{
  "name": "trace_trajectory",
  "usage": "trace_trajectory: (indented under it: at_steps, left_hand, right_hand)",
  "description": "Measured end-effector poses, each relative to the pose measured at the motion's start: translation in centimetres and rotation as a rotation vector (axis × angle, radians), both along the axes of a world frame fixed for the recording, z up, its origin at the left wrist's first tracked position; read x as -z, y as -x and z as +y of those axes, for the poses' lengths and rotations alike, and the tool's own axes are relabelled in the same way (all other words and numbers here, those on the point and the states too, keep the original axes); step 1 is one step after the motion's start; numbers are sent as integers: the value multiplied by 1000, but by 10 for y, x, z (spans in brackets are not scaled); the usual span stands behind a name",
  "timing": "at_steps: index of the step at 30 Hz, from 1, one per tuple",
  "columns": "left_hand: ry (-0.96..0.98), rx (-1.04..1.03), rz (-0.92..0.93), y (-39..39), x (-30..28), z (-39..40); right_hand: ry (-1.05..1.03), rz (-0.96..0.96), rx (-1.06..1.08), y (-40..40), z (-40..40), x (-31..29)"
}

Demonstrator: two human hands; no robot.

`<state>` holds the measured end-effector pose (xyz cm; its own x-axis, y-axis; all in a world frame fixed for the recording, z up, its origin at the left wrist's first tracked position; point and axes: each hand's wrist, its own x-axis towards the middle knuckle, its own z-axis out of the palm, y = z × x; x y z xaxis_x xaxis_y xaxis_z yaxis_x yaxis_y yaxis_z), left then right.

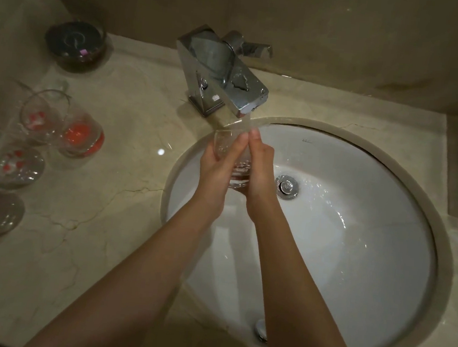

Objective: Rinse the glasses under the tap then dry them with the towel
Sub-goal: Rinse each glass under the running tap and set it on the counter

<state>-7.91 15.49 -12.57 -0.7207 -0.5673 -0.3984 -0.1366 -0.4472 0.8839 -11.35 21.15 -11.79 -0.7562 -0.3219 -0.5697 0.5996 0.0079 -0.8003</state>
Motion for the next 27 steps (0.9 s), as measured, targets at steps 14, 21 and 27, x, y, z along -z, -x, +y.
trace_trajectory:
  at_steps: [14, 21, 27]
  left_hand:
    - [-32, 123, -23, -1, -5, -8]
    - [-122, 50, 25, -5, -10, -4]
    - [-160, 16, -12, -13, -17, -6]
  right_hand:
    - [26, -49, 1, 11, 13, 1]
    - [-22, 204, 30, 24, 10, -28]
    - [-64, 381, -89, 63, -10, -75]
